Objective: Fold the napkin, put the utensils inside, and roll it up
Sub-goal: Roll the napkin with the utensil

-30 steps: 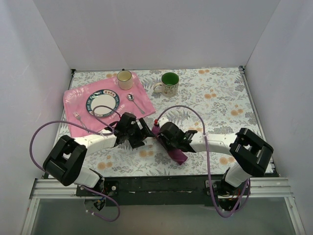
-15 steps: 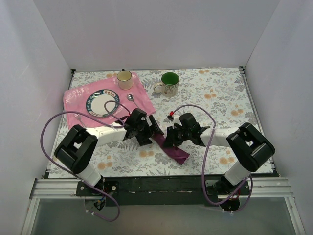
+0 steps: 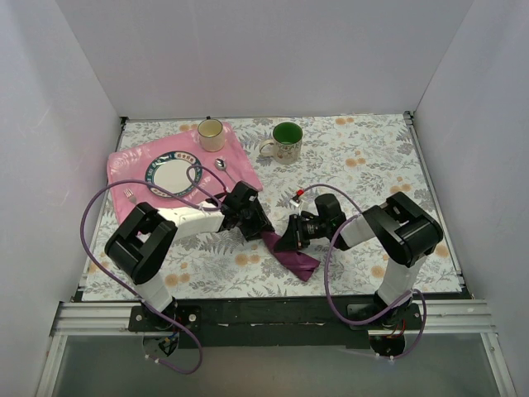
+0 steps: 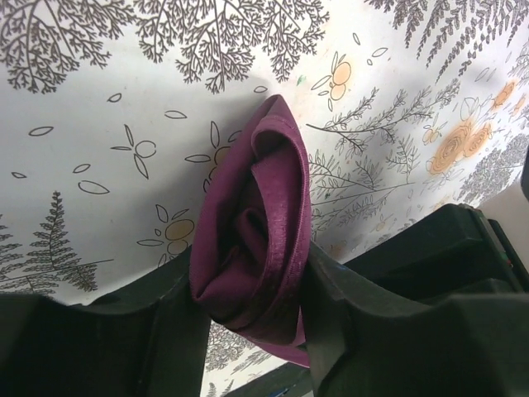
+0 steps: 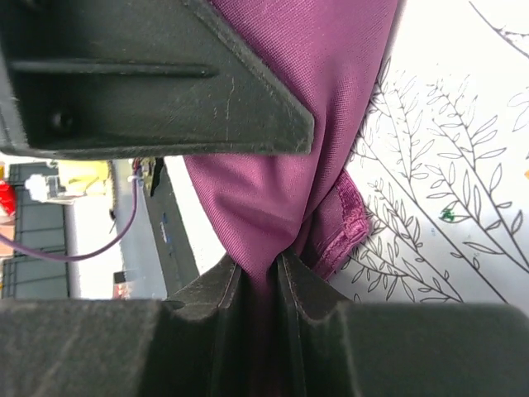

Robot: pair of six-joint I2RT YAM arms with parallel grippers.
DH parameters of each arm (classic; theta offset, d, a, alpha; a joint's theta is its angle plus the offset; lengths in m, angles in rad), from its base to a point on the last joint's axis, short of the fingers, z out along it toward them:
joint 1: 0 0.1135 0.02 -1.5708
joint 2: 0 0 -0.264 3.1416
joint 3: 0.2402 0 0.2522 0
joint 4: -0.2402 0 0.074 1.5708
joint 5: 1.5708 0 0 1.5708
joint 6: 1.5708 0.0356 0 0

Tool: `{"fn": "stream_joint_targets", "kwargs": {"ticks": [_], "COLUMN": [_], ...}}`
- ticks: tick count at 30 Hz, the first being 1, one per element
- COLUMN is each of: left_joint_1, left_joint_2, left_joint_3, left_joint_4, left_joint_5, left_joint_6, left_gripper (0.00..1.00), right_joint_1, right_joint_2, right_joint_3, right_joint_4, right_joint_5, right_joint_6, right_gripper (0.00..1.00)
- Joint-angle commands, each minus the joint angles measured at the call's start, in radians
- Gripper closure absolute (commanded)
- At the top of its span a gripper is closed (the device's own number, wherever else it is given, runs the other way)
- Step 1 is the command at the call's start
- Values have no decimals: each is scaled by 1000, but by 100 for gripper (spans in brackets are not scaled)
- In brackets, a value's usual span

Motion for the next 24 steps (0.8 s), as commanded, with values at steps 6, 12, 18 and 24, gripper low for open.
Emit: {"fn": "stream_joint_targets", "kwargs": {"ticks": [6, 12, 18, 24], "left_joint_1": [-4, -4, -3, -3], "left_joint_2": [0, -7, -14, 0], "left_joint_3": [-55, -55, -71, -71], "left_joint_4": [-67, -64, -56, -49], "left_joint_5": [-96, -84, -75, -38], "left_joint_6": [50, 51, 51, 48], "left_gripper": [69, 70, 70, 70], "right_joint_1": [2, 77, 328, 560], "right_joint_2": [-107, -308, -434, -369], "right_joint_3": [78, 205, 258, 315], "right_joint_4": [-430, -830, -932, -938], "right_joint_5": [106, 440, 952, 1281], "right_joint_6": [-212, -355, -405, -465], "right_gripper": [56, 32, 23, 21]}}
